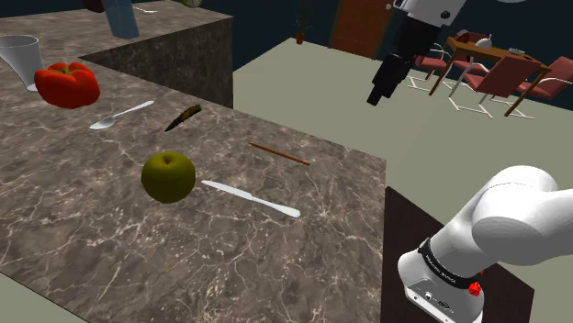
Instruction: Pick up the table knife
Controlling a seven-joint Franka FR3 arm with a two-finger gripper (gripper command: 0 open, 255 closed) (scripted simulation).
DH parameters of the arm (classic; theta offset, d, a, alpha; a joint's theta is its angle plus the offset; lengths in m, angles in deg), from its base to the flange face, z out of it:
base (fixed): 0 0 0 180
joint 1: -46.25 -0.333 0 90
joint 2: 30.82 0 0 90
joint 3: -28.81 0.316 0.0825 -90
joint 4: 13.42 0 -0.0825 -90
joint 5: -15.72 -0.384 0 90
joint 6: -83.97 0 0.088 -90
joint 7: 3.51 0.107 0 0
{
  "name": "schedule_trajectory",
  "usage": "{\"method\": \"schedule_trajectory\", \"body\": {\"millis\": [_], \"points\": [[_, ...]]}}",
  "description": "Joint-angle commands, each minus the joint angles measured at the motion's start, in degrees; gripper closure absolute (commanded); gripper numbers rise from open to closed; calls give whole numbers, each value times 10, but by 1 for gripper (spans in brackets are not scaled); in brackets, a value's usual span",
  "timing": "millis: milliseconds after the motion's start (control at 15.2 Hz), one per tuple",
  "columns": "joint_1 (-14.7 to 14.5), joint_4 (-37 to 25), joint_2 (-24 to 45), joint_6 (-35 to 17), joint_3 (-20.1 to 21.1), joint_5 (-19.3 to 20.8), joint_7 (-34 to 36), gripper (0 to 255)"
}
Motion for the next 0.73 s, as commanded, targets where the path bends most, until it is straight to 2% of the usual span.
{"method": "schedule_trajectory", "body": {"millis": [0, 660], "points": [[0, 0, 0, 0, 0, 0, 0, 0], [-56, -49, 153, -55, 104, -39, 61, 0]]}}
